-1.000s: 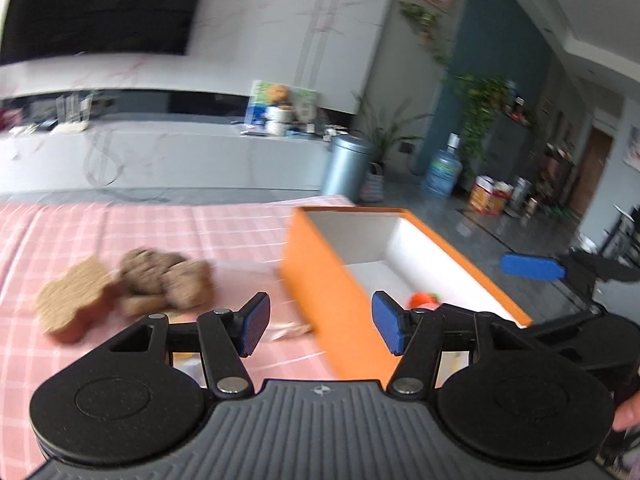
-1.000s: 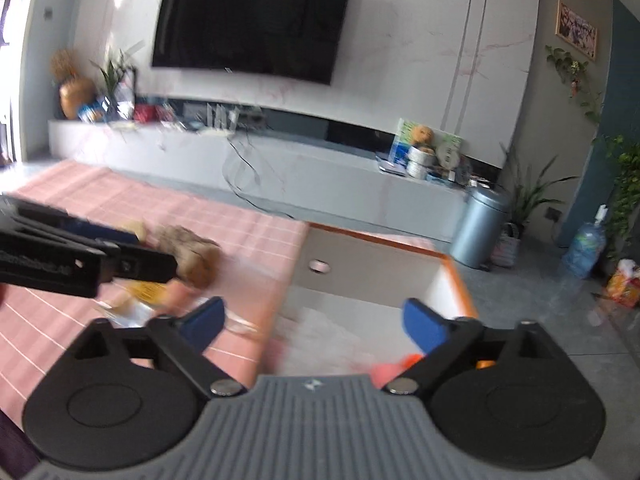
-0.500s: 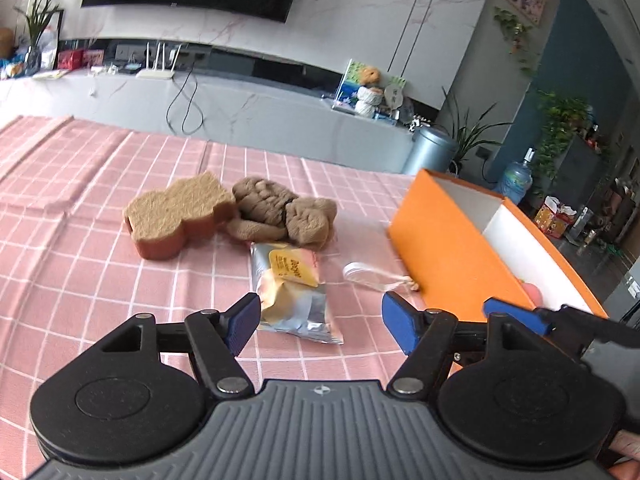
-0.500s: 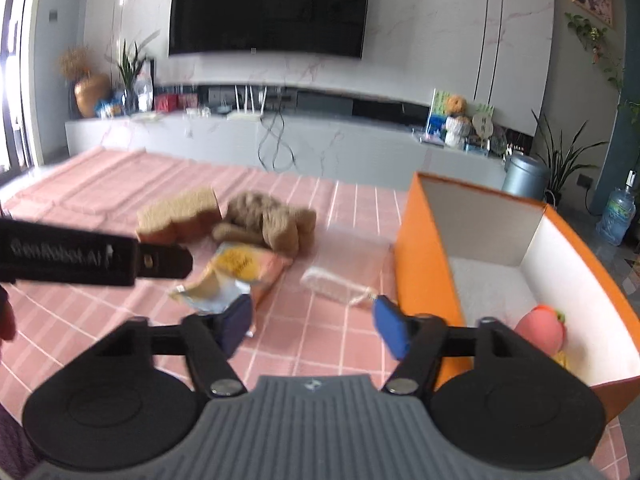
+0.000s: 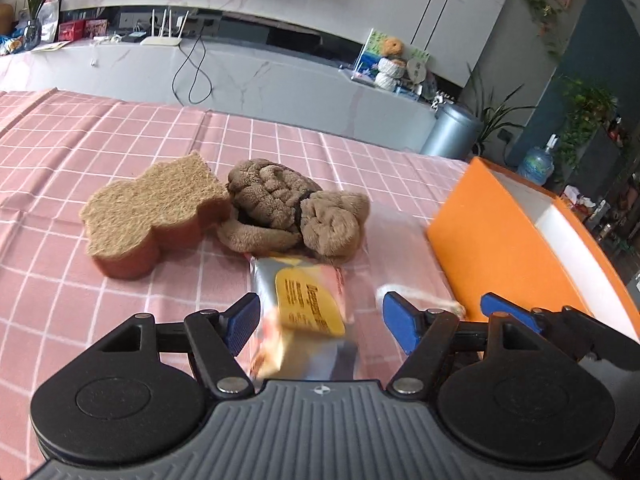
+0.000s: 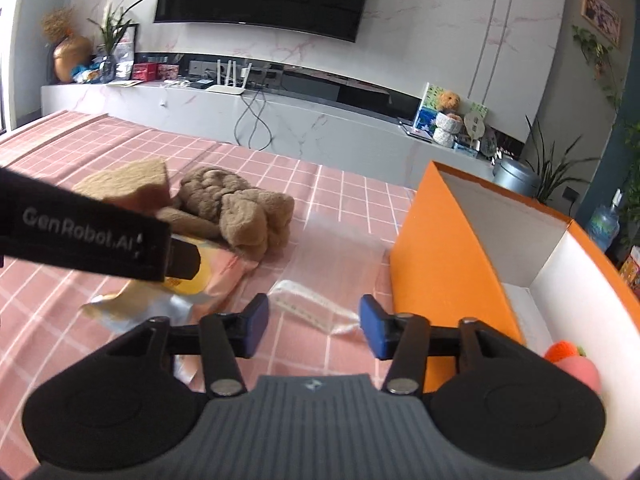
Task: Organize soft objects
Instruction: 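Grasp the Deeyeo wipe pack with the left tool while the right tool grasps the clear bag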
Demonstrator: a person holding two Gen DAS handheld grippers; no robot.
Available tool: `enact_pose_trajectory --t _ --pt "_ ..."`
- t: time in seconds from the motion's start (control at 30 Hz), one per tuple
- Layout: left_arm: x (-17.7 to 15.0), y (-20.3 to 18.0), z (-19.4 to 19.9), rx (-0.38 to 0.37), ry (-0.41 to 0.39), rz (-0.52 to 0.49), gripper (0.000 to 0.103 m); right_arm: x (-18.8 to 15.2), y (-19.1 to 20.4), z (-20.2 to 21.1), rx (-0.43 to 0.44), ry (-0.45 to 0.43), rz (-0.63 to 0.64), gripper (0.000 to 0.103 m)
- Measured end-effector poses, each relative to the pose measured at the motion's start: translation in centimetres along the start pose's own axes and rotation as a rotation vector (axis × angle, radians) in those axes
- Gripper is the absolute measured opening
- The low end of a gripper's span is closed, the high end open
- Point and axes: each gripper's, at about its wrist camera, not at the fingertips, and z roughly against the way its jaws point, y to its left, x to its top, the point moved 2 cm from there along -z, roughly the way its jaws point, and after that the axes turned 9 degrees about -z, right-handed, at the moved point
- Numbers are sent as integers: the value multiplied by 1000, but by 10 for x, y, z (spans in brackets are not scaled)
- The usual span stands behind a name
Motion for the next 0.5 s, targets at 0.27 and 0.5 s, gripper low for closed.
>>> enact_pose_trajectory --t 0.27,0.5 --pt "7 -6 -32 41 102 -43 87 2 3 -47 -45 4 8 68" --pt "5 -9 -52 77 169 -77 89 -1 3 -74 -40 27 -19 66"
